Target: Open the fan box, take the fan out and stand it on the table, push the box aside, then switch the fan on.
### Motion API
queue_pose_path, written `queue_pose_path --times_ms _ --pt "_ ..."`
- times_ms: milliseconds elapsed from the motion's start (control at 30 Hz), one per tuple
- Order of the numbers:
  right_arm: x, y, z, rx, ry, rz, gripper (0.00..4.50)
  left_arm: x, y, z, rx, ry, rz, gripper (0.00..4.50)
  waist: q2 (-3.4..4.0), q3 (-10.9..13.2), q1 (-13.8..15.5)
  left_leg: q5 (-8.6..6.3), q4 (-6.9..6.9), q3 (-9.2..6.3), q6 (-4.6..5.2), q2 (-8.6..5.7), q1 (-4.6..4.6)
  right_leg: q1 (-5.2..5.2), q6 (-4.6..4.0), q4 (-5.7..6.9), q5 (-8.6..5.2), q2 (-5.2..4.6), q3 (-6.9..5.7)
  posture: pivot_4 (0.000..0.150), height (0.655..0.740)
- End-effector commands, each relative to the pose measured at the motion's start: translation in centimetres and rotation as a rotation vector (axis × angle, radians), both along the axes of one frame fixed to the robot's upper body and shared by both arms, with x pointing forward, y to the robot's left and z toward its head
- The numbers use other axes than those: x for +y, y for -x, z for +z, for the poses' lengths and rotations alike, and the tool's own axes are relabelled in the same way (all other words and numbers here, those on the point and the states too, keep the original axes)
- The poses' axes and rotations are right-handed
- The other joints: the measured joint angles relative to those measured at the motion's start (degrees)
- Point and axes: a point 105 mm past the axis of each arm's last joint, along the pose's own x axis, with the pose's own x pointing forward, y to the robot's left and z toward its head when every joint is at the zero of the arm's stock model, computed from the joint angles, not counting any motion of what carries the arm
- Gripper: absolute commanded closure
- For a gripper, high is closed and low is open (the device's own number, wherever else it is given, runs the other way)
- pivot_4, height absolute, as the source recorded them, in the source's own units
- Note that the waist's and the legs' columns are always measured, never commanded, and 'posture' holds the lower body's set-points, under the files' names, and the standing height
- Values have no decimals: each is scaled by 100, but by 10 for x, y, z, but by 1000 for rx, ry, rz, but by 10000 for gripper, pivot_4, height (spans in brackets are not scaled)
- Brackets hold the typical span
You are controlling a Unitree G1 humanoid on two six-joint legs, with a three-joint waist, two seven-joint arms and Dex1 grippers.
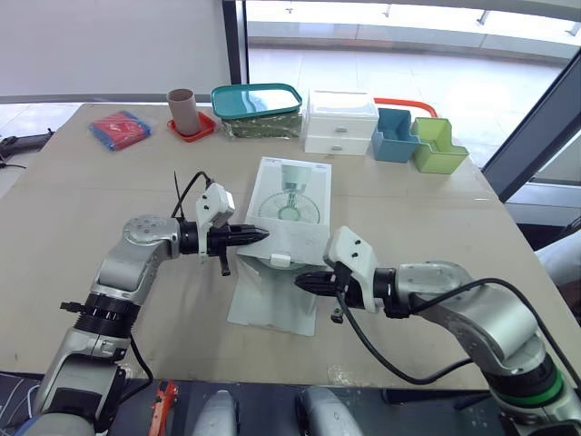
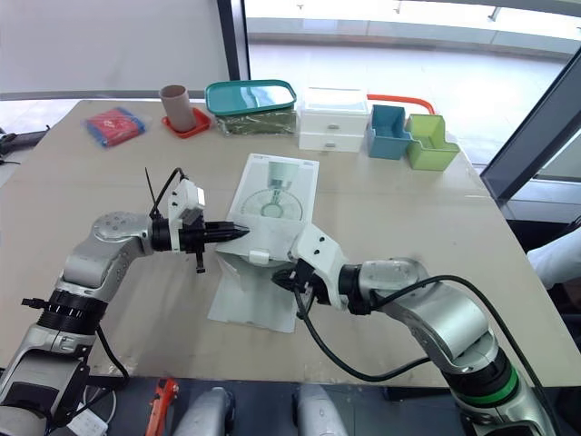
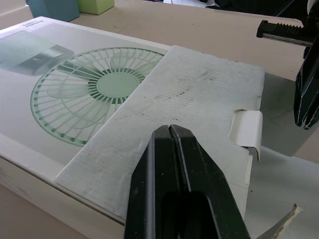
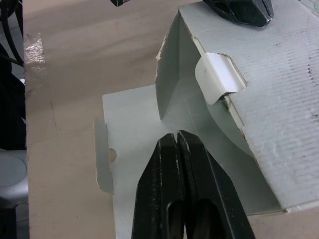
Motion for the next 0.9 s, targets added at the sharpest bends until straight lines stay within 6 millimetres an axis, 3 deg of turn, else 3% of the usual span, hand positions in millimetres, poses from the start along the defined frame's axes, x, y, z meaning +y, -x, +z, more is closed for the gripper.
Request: queue_pose_path --times_ms 33,100,233,533,900 --pt "-3 7 10 -28 -1 23 44566 1 0 -10 34 -28 8 45000 0 0 0 0 0 0 0 0 0 0 0 0 0 0 0 1500 7400" --pt "-4 7 10 -24 2 23 44566 1 0 -10 35 -28 9 45000 0 0 0 0 0 0 0 0 0 1 0 0 0 -1 0 1500 7400" --pt "-27 11 3 2 72 -35 44566 2 1 -11 42 -33 10 45000 -1 -1 8 0 0 0 0 0 0 1 4 0 -2 0 0 1500 7400" --pt "-47 12 -14 16 102 -146 44566 1 2 -12 49 -33 1 45000 -1 -1 -3 -1 1 2 2 1 2 2 27 -1 -16 2 4 1500 7400" --pt "-55 -16 -12 -114 43 -303 44566 -2 5 -12 54 -31 -11 45000 -1 -1 0 -1 2 3 1 1 3 3 34 -1 -18 1 5 1500 7400"
